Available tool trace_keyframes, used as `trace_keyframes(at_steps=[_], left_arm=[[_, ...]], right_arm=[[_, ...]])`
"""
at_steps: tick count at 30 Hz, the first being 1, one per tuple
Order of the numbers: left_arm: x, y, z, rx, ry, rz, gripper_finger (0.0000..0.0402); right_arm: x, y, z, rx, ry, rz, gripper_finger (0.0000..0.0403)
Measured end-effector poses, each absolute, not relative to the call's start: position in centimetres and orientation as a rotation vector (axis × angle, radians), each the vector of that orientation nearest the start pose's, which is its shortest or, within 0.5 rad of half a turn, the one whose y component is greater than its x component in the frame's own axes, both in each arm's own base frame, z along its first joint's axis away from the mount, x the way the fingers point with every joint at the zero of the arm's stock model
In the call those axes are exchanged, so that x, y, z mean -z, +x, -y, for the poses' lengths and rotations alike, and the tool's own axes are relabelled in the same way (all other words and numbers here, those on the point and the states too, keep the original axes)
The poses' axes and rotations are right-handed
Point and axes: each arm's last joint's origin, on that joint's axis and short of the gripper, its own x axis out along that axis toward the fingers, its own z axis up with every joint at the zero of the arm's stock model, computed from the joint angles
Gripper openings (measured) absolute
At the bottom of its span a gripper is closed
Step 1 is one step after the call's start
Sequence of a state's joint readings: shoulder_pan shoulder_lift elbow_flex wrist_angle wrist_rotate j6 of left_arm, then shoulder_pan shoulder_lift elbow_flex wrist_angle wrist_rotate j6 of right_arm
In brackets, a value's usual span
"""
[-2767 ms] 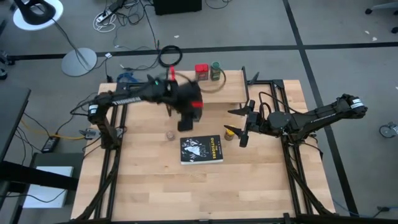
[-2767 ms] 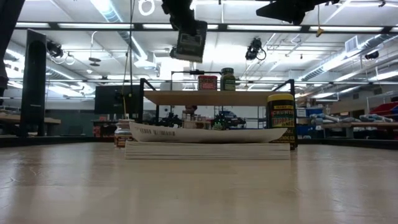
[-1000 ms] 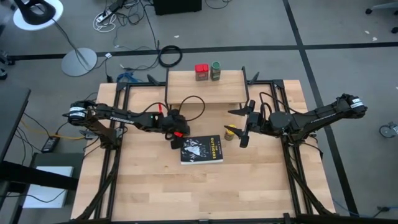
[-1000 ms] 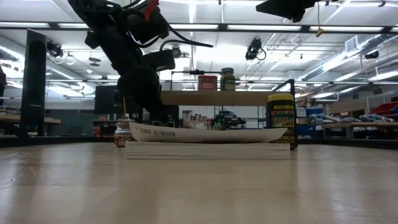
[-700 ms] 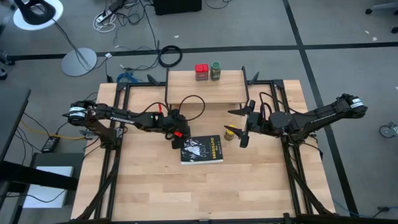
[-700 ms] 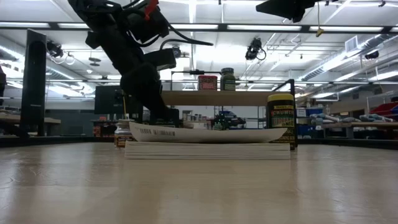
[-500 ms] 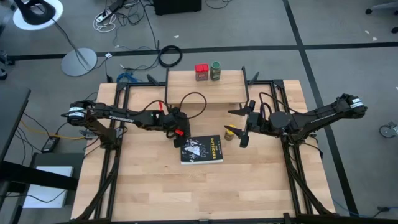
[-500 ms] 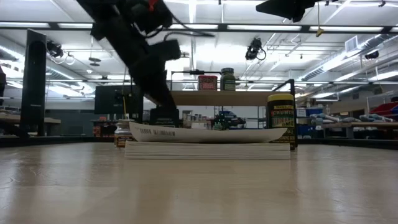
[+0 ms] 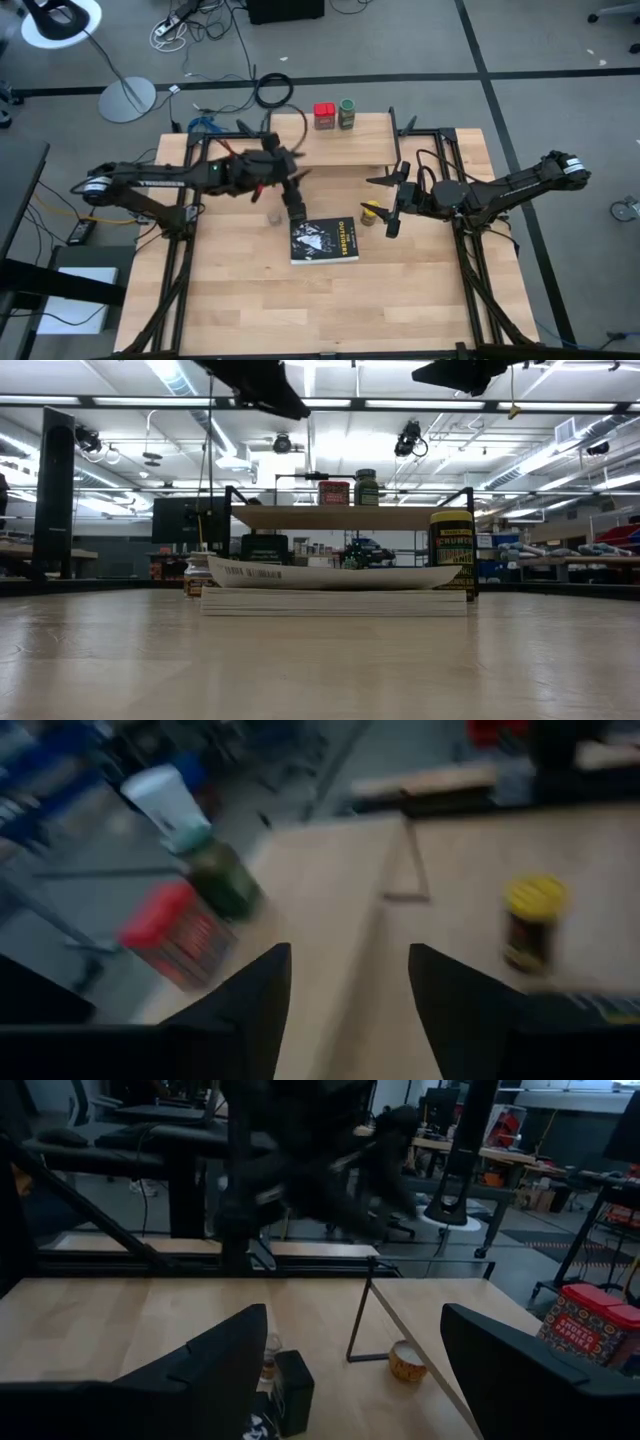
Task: Shelf spices
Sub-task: Remove the red seasoning can from the shelf
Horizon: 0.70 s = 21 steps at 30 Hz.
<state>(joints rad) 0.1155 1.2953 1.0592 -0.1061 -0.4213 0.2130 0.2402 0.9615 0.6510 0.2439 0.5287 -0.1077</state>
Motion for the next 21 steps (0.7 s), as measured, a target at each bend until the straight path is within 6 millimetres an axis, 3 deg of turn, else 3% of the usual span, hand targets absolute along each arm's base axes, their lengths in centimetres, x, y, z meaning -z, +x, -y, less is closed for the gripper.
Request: trace_keyframes(at_steps=[4,9,14,21], left_arm=[[-32.7,28.8,-7.5,-0.594,0.244,-0.360,0.0209],[-32.7,27.7,-11.9,-0.658,0.150,-0.316,0.0218],[-32.4,26.8,-15.4,-0.632,0.057,-0.266,0.0262],[-31.1,27.4,-18.7,-0.633,0.028,-0.253,0.0334]], right_arm=[[-29.7,21.1,-3.7,0.264,-0.120,-0.070,0.0297],[-29.8,21.0,-3.9,0.248,-0.113,-0.051,0.0297],[-29.9,21.0,-3.9,0.244,-0.111,-0.045,0.0297],[-30.0,21.1,-4.0,0.222,-0.109,-0.037,0.0297]])
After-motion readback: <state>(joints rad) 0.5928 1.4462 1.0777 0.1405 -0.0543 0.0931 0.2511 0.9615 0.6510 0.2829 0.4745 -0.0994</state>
